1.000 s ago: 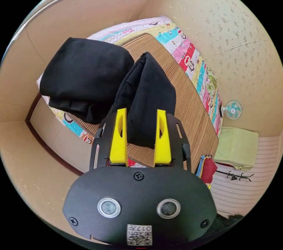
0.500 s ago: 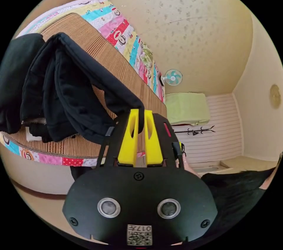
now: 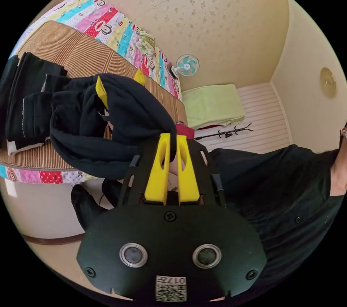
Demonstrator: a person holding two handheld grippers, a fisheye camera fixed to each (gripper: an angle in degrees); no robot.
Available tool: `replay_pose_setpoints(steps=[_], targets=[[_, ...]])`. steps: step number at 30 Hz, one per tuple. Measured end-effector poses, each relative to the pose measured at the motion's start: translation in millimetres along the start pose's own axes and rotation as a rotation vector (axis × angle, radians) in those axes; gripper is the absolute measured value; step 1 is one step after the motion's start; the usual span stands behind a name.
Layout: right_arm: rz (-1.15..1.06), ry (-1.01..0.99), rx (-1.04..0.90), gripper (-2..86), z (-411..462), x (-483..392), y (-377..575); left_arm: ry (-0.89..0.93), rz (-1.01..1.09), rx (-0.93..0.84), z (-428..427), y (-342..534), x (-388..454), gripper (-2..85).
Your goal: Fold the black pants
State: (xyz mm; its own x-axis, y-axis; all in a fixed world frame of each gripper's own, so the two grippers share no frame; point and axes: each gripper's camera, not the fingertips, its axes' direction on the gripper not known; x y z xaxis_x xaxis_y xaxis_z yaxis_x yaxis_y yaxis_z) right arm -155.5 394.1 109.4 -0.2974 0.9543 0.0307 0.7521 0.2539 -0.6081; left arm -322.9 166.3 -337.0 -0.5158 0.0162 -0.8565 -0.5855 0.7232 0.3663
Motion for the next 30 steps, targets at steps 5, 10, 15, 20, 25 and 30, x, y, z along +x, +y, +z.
replay_pose_setpoints(steps=[5, 10, 15, 20, 25, 30], targets=[[-0.148, 0.014, -0.471, 9.7, 93, -118, -3, 0.290, 0.087, 0.116, -60, -11, 49, 11.8], [-0.253, 0.287, -1.101, 9.2, 201, -224, 57, 0.432, -0.181, 0.489, -129, 4, 10, 21.8], [-0.299, 0.260, -1.304, 9.3, 210, -272, 122, 0.673, -0.423, 0.353, -84, -37, -49, 24.7], [-0.382, 0.387, -1.161, 9.4, 153, -297, 152, 1.410, -0.685, 0.032, 86, -87, -56, 22.2], [-0.443, 0.420, -1.030, 9.4, 113, -355, 159, 1.477, -0.825, 0.030, 138, -81, -32, 20.2], [-0.699, 0.284, -0.909, 9.5, 105, -413, 169, 1.467, -0.698, 0.001, 142, -95, -11, 18.8]])
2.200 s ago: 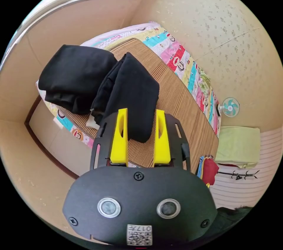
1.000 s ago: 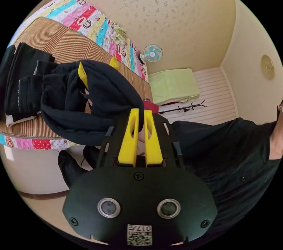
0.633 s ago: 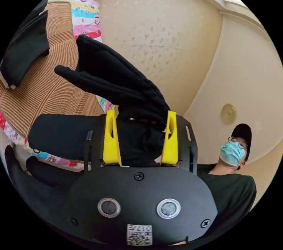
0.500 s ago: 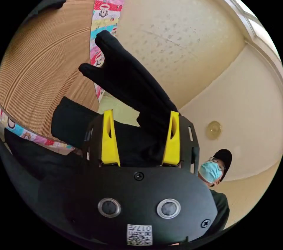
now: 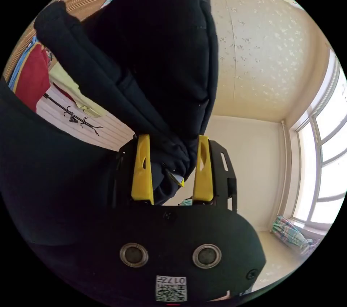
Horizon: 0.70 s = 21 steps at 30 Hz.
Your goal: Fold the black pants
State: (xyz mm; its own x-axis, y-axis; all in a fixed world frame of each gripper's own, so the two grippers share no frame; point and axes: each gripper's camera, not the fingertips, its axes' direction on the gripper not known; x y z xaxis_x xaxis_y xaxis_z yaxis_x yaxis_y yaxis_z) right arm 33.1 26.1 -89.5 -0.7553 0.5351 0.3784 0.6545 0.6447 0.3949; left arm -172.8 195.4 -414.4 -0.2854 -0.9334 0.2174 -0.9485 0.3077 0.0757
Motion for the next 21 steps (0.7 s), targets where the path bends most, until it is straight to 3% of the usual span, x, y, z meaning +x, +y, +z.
replay_pose_setpoints(steps=[3, 8, 11, 15, 18, 21], targets=[[-0.108, -0.060, 0.041, 9.5, -13, -8, -25, -0.124, -0.023, 0.056, -4, 9, -4, 20.0], [-0.137, -0.153, -0.128, 9.8, 36, 18, -54, -0.061, 0.039, 0.089, 10, 5, -17, 22.1], [-0.110, -0.156, -0.180, 10.2, 69, 49, -53, 0.015, 0.118, 0.095, 13, -13, -29, 11.1], [0.045, -0.089, -0.276, 11.0, 99, 87, -41, 0.011, 0.307, 0.126, 9, -19, -11, 5.8], [0.188, 0.052, -0.303, 12.3, 109, 107, -15, -0.048, 0.591, 0.030, 18, 2, 45, 5.3], [0.499, 0.481, -0.249, 13.5, 96, 132, 23, -0.252, 0.938, -0.098, 47, 52, 116, 5.4]])
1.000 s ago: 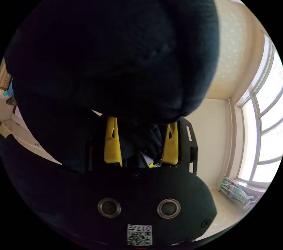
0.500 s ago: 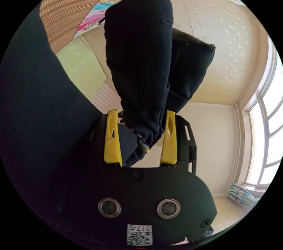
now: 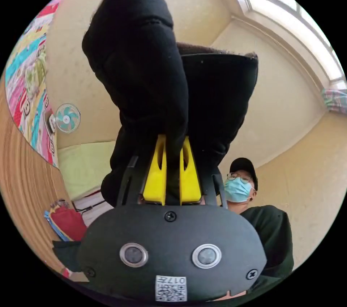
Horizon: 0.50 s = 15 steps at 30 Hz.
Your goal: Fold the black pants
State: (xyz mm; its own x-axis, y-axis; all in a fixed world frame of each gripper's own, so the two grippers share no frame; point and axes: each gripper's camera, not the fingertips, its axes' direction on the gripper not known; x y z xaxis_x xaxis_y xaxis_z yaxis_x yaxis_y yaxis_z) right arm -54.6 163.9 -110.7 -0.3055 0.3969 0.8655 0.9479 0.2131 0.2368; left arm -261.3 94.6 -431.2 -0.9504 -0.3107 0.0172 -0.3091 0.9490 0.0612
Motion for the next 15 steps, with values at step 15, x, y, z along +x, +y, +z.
replay_pose_setpoints(steps=[15], targets=[[0.123, 1.107, 0.527, 11.6, 133, -97, -137, -0.723, 0.445, -0.688, 195, 203, -32, 4.8]])
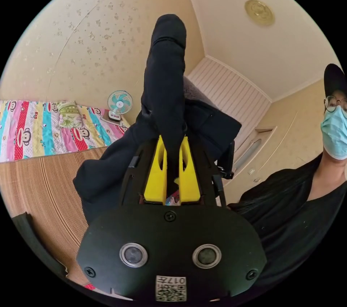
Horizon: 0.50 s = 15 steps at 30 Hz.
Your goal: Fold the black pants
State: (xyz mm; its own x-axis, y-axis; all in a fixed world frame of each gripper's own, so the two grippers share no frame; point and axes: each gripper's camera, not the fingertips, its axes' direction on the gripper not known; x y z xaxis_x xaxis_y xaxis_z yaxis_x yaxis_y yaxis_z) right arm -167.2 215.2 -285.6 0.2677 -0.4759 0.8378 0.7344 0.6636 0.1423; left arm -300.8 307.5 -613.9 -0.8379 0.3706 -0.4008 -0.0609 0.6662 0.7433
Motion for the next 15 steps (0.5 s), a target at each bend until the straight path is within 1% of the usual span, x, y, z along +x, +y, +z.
replay_pose_setpoints(steps=[1, 2, 4, 6, 7, 9, 12, 14, 15], targets=[[0.005, -0.009, 0.037, 7.8, -8, 2, 6, -0.007, 0.024, -0.022, 7, 5, 3, 4.8], [0.018, -0.074, 0.076, 6.8, -24, 7, 9, -0.004, 0.062, -0.028, 8, 9, 9, 4.9], [0.036, -0.099, 0.168, 5.6, -61, 12, 11, 0.032, 0.119, 0.004, -4, 13, 15, 4.9], [0.041, -0.047, 0.255, 4.4, -104, 8, 3, 0.081, 0.173, 0.059, -27, 13, 22, 4.9], [0.010, -0.028, 0.321, 4.2, -134, -1, -6, 0.104, 0.226, 0.089, -45, 9, 30, 5.0], [-0.030, 0.006, 0.386, 4.1, -168, -16, -28, 0.098, 0.267, 0.110, -65, -2, 42, 5.0], [-0.073, 0.107, 0.448, 4.7, -199, -28, -83, -0.023, 0.258, 0.142, -76, -31, 50, 5.1], [-0.026, 0.218, 0.449, 5.6, -201, -3, -146, -0.206, 0.213, 0.164, -64, -71, 25, 5.5], [-0.003, 0.226, 0.426, 5.8, -197, 11, -166, -0.230, 0.196, 0.162, -57, -84, 12, 5.7]])
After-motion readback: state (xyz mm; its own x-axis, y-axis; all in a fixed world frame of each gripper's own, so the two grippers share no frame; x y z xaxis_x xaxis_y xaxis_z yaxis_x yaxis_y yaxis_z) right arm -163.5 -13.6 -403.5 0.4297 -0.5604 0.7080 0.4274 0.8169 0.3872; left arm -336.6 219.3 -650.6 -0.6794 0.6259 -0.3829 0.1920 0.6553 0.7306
